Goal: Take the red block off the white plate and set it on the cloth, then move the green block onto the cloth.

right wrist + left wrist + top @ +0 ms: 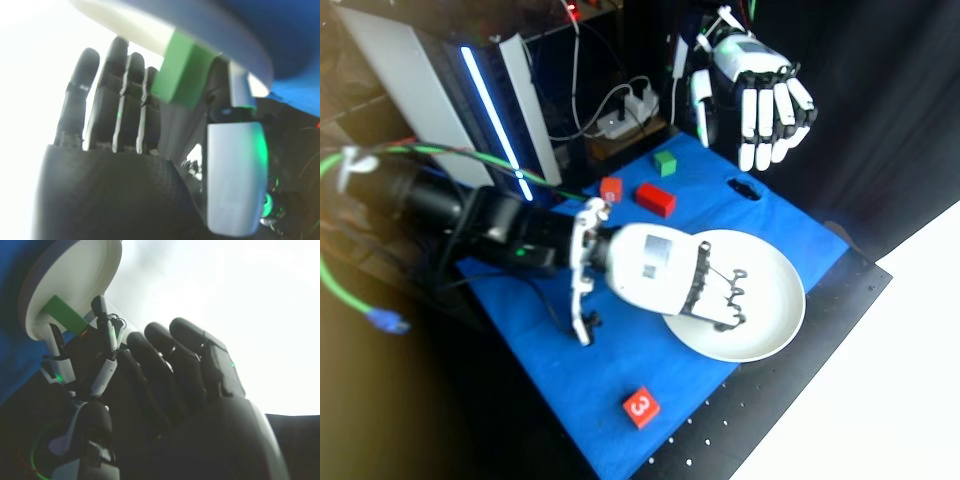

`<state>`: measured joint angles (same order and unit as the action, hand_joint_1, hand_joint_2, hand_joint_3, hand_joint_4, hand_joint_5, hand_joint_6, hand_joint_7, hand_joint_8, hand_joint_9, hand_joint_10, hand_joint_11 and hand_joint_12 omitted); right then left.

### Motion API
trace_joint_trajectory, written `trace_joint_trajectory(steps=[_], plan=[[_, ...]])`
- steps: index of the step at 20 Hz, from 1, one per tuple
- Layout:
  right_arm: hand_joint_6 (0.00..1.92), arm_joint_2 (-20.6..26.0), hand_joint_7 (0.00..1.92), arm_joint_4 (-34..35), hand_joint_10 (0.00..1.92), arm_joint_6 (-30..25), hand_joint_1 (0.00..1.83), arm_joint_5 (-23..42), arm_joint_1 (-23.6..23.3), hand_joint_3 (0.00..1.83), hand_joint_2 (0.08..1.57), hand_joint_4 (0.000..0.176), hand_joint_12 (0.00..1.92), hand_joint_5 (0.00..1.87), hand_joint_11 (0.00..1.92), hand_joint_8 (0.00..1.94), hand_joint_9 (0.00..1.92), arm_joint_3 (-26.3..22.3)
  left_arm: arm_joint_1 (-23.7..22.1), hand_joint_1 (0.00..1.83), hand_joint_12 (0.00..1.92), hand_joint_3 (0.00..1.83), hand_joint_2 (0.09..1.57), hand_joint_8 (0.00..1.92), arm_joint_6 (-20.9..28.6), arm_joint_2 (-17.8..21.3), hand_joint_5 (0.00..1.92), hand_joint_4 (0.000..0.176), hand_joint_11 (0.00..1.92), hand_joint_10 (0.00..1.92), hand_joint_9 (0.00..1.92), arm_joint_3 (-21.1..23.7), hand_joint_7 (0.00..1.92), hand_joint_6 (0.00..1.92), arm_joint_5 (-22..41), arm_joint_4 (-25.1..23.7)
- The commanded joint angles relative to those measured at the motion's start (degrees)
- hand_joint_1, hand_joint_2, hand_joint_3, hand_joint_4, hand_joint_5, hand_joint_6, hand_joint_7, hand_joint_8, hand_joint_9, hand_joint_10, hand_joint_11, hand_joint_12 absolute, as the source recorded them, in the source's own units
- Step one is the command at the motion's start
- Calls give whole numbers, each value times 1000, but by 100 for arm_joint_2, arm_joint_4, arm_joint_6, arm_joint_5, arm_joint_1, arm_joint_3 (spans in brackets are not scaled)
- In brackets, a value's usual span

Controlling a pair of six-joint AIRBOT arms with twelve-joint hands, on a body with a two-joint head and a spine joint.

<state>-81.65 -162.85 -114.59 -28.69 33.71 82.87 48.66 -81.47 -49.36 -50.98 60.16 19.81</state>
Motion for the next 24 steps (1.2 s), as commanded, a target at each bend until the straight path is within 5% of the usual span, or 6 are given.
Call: trace_joint_trajectory(steps=[1, 10, 17, 18, 20, 24], plan=[[0, -7, 757, -56, 246, -5, 1203, -536, -83, 0, 932, 0, 1643, 675, 6, 8, 613, 34, -86, 548, 1432, 0, 1269, 68, -7, 35, 887, 0, 112, 753, 456, 8, 824, 17, 749, -111], [1246, 1, 893, -56, 1425, -10, 1355, -556, -92, 1, 1176, 0, 1406, 838, 455, 1046, 727, 42, -70, 503, 1541, 0, 1279, 150, -7, 23, 931, 0, 108, 969, 409, -1, 830, 20, 750, -87], [958, 359, 1025, -161, 1276, -143, 1381, -890, -275, 0, 1108, 0, 1466, 936, 681, 897, 900, -257, -32, 779, 1447, 0, 1327, 581, -6, 20, 589, 176, 150, 908, 488, -8, 666, 1554, 713, -37], [991, 419, 1000, -235, 1310, -267, 1381, -991, -275, 2, 1116, 0, 1464, 909, 721, 925, 899, -319, -30, 583, 1456, 0, 1284, 527, -6, 20, 619, 10, 170, 894, 504, -7, 697, 934, 705, -26], [939, 559, 921, -376, 1425, -543, 1373, -1186, -275, 2, 1140, 0, 1573, 922, 652, 1077, 826, -447, -8, 498, 1452, 0, 1279, 442, -6, 27, 742, 0, 162, 839, 472, 4, 684, 491, 702, -8], [1036, 1069, 944, -590, 1399, -544, 1373, -1612, -273, 0, 1141, 0, 1580, 907, 642, 1031, 817, -989, 12, 805, 1440, 0, 1306, 438, -6, 78, 623, 176, 220, 824, 489, 43, 706, 1505, 724, 7]])
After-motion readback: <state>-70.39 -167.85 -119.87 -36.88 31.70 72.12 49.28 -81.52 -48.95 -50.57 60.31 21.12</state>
